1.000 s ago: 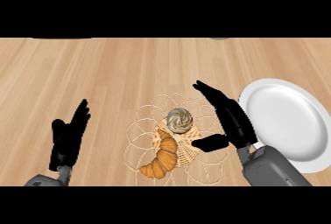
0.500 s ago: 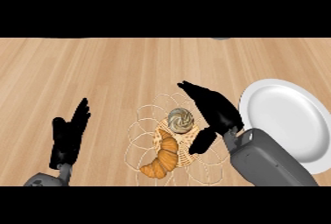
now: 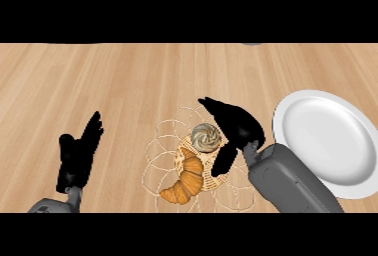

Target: Pick the cupcake from the placemat and place it in the plate

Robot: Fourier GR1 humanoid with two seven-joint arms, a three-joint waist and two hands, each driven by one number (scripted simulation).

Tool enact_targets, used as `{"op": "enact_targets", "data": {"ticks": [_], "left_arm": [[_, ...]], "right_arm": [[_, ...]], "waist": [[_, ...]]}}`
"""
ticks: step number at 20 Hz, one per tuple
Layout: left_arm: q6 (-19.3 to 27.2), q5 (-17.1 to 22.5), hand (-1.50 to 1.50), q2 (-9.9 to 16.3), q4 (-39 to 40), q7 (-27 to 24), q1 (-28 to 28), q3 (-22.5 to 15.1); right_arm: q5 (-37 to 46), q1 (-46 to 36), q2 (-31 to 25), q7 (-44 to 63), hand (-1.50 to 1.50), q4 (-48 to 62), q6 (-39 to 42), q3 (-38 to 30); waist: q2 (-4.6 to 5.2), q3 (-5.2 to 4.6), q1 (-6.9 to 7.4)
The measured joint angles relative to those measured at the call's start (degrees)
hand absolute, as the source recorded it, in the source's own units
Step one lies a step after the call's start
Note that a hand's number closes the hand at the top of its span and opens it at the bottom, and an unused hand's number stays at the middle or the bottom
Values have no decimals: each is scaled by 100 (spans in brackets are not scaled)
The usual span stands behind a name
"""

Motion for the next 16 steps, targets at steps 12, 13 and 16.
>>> {"op": "enact_targets", "data": {"ticks": [12, 13, 16], "left_arm": [[-321, -405, 0, -359, -17, 74, 89, 400], [-403, -396, 0, -367, 48, 46, 61, 478], [-390, -579, 0, -489, -47, 161, 37, 494]], "right_arm": [[734, 95, 578, -620, -150, 716, 415, -565], [767, 78, 588, -663, -150, 748, 489, -640], [1016, 108, 797, -731, -150, 898, 427, -679]], "waist": [[1, 2, -1], [3, 2, -3], [2, 1, -3]]}}
